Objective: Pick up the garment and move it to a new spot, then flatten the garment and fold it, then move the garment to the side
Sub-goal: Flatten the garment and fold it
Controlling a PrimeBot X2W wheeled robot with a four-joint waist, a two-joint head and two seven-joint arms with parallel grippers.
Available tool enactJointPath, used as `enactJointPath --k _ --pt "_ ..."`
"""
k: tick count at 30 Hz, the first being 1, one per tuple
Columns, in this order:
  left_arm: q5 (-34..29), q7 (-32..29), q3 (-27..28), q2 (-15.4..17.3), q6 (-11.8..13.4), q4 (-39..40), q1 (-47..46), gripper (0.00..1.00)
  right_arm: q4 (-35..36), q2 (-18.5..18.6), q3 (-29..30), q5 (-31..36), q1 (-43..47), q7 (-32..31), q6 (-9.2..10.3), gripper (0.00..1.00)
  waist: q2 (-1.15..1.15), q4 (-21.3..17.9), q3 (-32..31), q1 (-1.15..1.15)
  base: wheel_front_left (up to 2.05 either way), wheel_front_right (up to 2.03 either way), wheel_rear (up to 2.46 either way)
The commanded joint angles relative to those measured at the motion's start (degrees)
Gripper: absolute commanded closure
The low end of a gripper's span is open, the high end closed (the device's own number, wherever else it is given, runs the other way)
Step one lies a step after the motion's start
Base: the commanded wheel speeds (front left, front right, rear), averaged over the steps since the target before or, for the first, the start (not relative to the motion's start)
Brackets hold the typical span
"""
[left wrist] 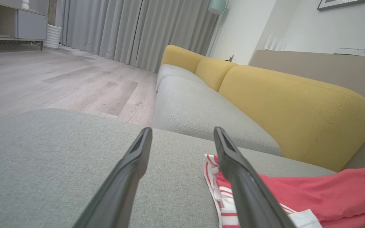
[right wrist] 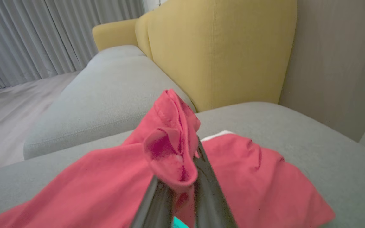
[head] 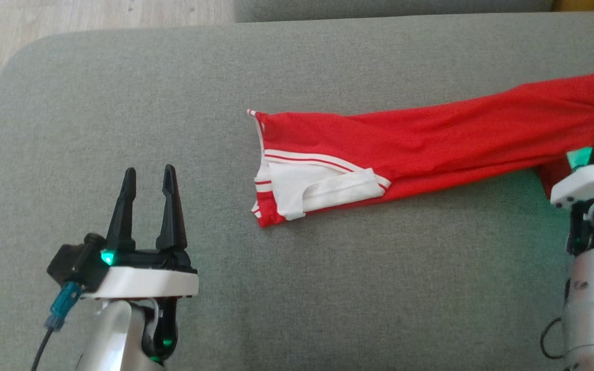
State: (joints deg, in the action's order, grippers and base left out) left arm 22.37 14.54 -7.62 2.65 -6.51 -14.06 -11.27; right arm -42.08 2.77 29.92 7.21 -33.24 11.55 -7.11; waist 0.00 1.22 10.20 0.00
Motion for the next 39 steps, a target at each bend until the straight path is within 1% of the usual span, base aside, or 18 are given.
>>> enactJointPath --k 1,2,3,6,9,14,17,19,24,29,33,34,35,37,39 --pt "0.3 0.5 1.6 0.2 0.3 2.1 -0.9 0.0 3.8 0.1 -2.7 -0.8 -0.9 -0.5 -0.37 1.0 0.0 0.0 -0.4 0.0 0.0 0.0 0.0" --pt "0.3 0.5 1.6 0.2 0.3 2.1 -0.9 0.0 3.8 0.1 -2.7 -0.8 -0.9 -0.5 -0.37 1.0 0.0 0.0 -0.4 0.0 0.0 0.0 0.0" --pt "0.5 0.5 1.3 0.2 0.3 2.0 -0.8 0.0 5.0 0.1 -5.8 -3.3 -0.7 -1.3 -0.37 1.0 0.0 0.2 -0.8 0.0 0.0 0.0 0.0" --pt "0.6 0.5 1.0 0.2 0.4 2.0 -0.7 0.0 6.7 0.1 -12.5 -8.0 0.1 -2.4 -0.37 1.0 0.0 0.8 -1.5 0.0 0.0 0.0 0.0" --pt "0.6 0.5 1.0 0.2 0.5 2.0 -0.4 0.0 8.8 0.1 -20.8 -13.5 1.0 -3.6 -0.37 1.0 0.0 1.5 -2.4 0.0 0.0 0.0 0.0" --pt "0.6 0.5 0.8 0.2 0.5 2.0 0.1 0.0 12.5 0.1 -36.5 -23.5 2.2 -5.9 -0.37 1.0 0.0 3.1 -3.6 0.0 0.0 0.0 0.0" --pt "0.7 0.5 0.3 0.2 0.6 1.9 0.2 0.0 13.1 0.1 -44.6 -27.3 2.2 -6.6 -0.37 1.0 0.0 4.3 -3.8 0.0 0.0 0.0 0.0" --pt "0.9 0.5 -0.2 0.2 0.6 1.8 0.2 0.0 12.2 0.1 -49.2 -29.8 2.0 -6.8 -0.37 1.0 0.0 5.3 -3.9 0.0 0.0 0.0 0.0" --pt "1.6 0.5 -1.7 0.2 0.9 1.6 0.0 0.0 6.9 0.1 -57.1 -32.5 0.1 -6.6 -0.37 1.0 0.0 8.2 -3.6 0.0 0.0 0.0 0.0" --pt "2.2 0.5 -2.7 0.2 1.2 1.4 -0.1 0.0 2.1 0.1 -62.1 -34.7 -1.0 -6.1 -0.37 1.0 0.0 10.8 -3.0 0.0 0.0 0.0 0.0" --pt "2.4 0.5 -3.1 0.2 1.2 1.2 0.0 0.0 -0.5 0.1 -66.2 -36.8 -0.9 -5.8 -0.37 1.0 0.0 12.0 -2.9 0.0 0.0 0.0 0.0" --pt "2.4 0.5 -3.2 0.2 1.2 1.1 0.1 0.0 -0.7 0.1 -67.4 -37.1 -0.8 -5.5 -0.37 0.69 0.0 12.2 -3.0 0.0 0.0 0.0 0.0" --pt "2.4 0.5 -3.2 0.2 1.2 1.1 0.1 0.0 -0.5 0.1 -68.7 -37.8 -0.7 -5.1 -0.37 0.0 0.0 12.3 -3.0 0.0 0.0 0.0 0.0" --pt "2.4 0.5 -3.1 0.2 1.2 0.9 0.1 0.0 -0.2 0.1 -70.6 -39.0 -0.7 -4.3 -0.37 0.0 0.0 12.3 -3.1 0.0 0.0 0.0 0.0" --pt "2.2 0.5 -2.9 0.2 1.4 1.0 0.0 0.0 -0.5 0.1 -71.1 -39.6 -1.3 -2.9 -0.37 0.0 0.0 11.9 -3.2 0.0 0.0 0.0 0.0"
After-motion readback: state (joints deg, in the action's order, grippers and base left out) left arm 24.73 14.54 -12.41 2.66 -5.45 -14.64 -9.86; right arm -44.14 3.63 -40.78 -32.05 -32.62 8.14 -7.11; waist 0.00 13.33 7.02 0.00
